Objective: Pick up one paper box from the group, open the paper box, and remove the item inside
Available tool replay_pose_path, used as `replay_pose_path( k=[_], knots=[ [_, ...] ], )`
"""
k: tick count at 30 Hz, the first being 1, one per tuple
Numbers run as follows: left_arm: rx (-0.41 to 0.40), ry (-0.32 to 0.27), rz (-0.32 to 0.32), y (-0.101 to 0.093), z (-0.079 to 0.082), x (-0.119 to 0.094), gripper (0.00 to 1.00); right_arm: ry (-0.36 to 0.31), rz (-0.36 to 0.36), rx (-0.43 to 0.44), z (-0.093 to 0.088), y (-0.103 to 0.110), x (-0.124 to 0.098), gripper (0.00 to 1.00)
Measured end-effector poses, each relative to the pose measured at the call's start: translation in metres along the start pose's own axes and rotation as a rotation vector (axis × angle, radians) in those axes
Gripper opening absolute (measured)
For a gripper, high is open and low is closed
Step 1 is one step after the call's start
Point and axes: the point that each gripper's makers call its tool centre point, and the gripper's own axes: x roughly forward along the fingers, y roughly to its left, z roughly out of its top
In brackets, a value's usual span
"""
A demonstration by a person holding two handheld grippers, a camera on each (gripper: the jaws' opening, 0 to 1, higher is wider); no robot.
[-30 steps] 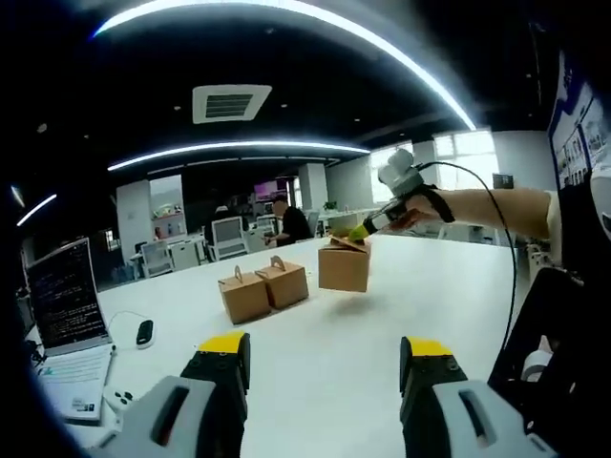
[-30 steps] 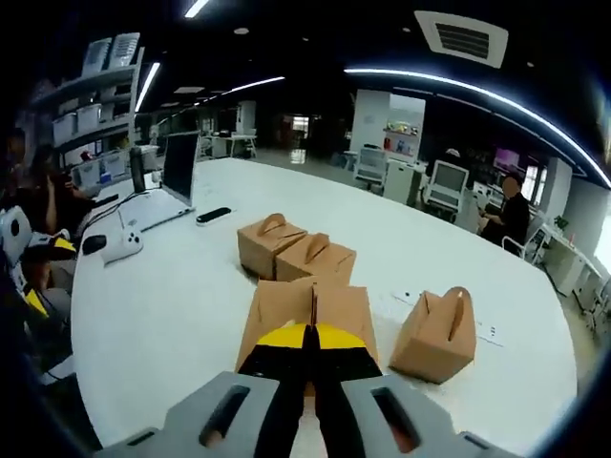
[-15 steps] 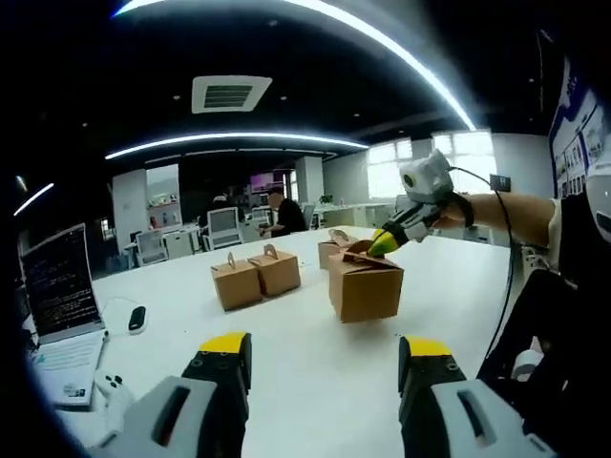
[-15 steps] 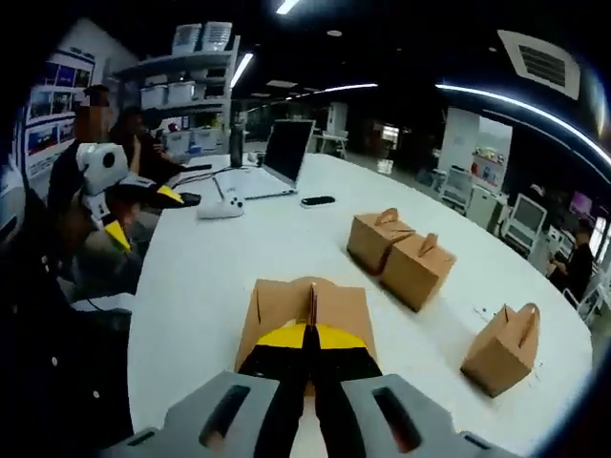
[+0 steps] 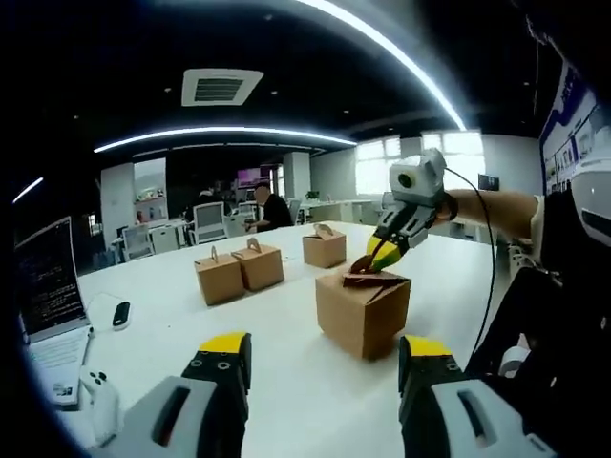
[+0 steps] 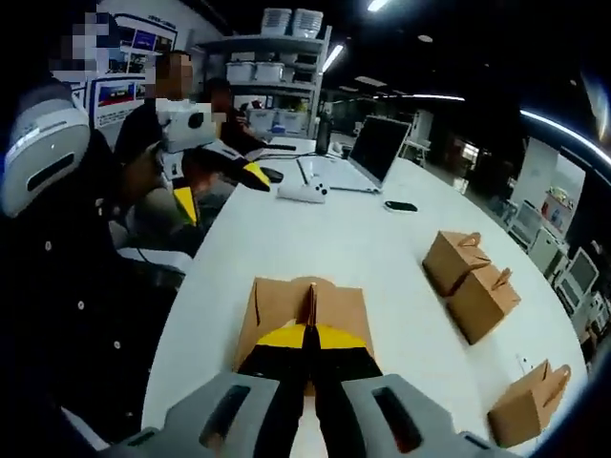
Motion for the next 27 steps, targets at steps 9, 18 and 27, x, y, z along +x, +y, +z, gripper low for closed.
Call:
replay_pose_path(
  k=[9, 18, 27],
  knots=[
    [0.009, 0.008, -0.043, -0.003, -0.004, 0.006, 0.65, -0.01, 0.041, 0.009, -0.007, 0.005, 0.007, 0.02],
    [0.046, 0.011, -0.135, -0.014, -0.006, 0.018, 0.77, -0.022, 0.044, 0.041, -0.008, 0.005, 0.007, 0.03],
    [0.13, 0.048, -0.269, -0.022, -0.008, 0.035, 0.83, -0.084, 0.025, 0.073, 0.001, 0.006, -0.005, 0.29]
  ],
)
